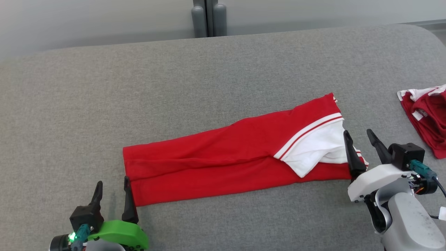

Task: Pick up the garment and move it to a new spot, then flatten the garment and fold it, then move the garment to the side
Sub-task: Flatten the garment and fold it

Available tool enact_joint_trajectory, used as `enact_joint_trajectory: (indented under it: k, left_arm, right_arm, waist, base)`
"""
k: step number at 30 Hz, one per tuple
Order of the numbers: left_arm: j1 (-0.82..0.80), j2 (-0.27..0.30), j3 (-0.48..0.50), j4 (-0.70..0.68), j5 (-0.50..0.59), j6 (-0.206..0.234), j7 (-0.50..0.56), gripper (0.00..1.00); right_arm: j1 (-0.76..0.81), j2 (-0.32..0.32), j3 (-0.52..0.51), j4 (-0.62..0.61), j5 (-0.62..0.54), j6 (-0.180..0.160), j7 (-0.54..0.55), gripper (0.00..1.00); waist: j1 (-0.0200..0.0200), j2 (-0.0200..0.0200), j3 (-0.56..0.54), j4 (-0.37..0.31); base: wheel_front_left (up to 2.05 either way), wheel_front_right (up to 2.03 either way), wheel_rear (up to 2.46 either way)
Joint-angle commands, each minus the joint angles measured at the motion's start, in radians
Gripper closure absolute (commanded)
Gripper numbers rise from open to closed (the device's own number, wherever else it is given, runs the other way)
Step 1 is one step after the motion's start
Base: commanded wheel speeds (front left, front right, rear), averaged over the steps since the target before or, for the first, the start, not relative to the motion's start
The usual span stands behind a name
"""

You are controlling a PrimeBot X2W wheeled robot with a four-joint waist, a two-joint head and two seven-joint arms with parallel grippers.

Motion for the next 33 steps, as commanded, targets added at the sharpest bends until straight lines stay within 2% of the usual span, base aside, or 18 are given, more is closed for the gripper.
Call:
enact_joint_trajectory:
  k: [1,9,16,17,18,19,24,28,33]
  left_arm:
    - [0.011,0.002,-0.012,-0.011,-0.008,0.01,0.0,0.0]
    - [-0.039,0.002,-0.108,-0.045,-0.035,0.029,0.0,0.0]
    - [-0.064,0.002,-0.149,-0.045,-0.055,0.038,0.0,0.0]
    - [-0.064,0.002,-0.153,-0.043,-0.057,0.04,0.0,0.0]
    - [-0.063,0.002,-0.156,-0.042,-0.059,0.041,0.0,0.0]
    - [-0.061,0.002,-0.157,-0.041,-0.059,0.041,0.0,0.0]
    - [-0.041,0.002,-0.156,-0.039,-0.051,0.042,0.0,0.0]
    - [-0.037,0.002,-0.153,-0.039,-0.053,0.039,0.0,0.0]
    - [-0.04,0.002,-0.162,-0.037,-0.067,0.042,0.0,0.0]
  right_arm:
    - [-0.018,-0.006,-0.004,0.011,-0.014,-0.002,-0.004,0.0]
    - [-0.137,-0.044,-0.017,0.236,-0.077,-0.002,0.023,0.0]
    - [-0.188,-0.035,-0.034,0.44,-0.072,-0.002,0.07,0.0]
    - [-0.185,-0.026,-0.036,0.469,-0.059,-0.002,0.072,0.15]
    - [-0.182,-0.024,-0.036,0.487,-0.053,-0.002,0.071,0.55]
    - [-0.178,-0.022,-0.034,0.503,-0.045,-0.002,0.068,1.0]
    - [-0.161,-0.05,-0.062,0.521,-0.016,-0.003,0.02,1.0]
    - [-0.154,-0.085,-0.108,0.482,-0.02,-0.004,0.002,1.0]
    - [-0.133,-0.087,-0.16,0.333,-0.053,-0.002,-0.002,1.0]
  waist:
    - [0.0,-0.0001,-0.001,0.02]
    - [0.0,-0.0001,0.015,0.103]
    - [0.0,-0.0001,0.032,0.143]
    - [0.0,-0.0001,0.033,0.144]
    - [0.0,-0.0001,0.034,0.144]
    - [0.0,-0.0001,0.034,0.142]
    - [0.0,-0.0001,0.022,0.107]
    - [0.0,-0.0001,0.008,0.06]
    - [0.0,-0.0001,-0.006,-0.002]
  base:
    - [0.0,0.0,0.0]
    - [0.0,0.0,0.0]
    - [0.0,0.0,0.0]
    - [0.0,0.0,0.0]
    - [0.0,0.0,0.0]
    - [0.0,0.0,0.0]
    - [0.0,0.0,0.0]
    - [0.0,0.0,0.0]
    - [0.0,0.0,0.0]
